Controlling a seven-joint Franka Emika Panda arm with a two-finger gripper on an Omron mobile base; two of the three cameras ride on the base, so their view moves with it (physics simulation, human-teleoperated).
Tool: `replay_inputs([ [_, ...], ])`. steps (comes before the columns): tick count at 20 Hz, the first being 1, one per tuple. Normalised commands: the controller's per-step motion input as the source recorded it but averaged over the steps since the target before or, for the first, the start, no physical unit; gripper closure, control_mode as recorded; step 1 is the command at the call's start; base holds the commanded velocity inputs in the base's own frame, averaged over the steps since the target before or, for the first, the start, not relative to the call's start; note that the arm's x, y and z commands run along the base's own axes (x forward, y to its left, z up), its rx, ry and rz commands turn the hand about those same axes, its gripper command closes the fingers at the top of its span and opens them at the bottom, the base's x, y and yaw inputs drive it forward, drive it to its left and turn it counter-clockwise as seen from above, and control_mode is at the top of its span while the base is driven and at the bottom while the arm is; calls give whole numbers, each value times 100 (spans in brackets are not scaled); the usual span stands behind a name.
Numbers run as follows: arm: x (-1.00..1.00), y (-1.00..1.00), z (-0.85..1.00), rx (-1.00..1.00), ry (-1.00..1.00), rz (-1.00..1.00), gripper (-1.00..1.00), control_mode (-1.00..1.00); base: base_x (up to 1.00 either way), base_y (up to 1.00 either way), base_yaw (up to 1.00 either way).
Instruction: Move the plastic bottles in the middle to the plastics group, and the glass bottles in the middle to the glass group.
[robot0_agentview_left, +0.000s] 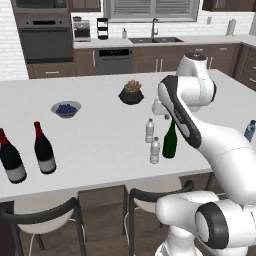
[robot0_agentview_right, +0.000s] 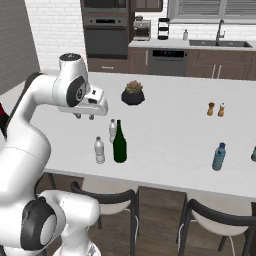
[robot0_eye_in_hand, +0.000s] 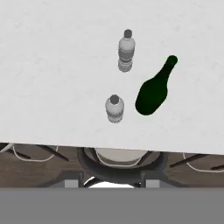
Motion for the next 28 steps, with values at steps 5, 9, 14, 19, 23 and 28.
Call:
replay_inputs([
  [5,-9,-14,-28,11,19,9,-100,-100,0,0,0],
  [9,10,-5,-91,3,13,-2,-100,-100,0,0,0],
  [14,16,1,-61,0,1,-13,-100,-100,0,0,0],
  [19,28,7,-40,-3,1,-10,-100,-100,0,0,0],
  [23,37,21,-13,-6,-3,-9,-100,-100,0,0,0],
  [28,39,17,-19,-2,-3,-11,-100,-100,0,0,0],
])
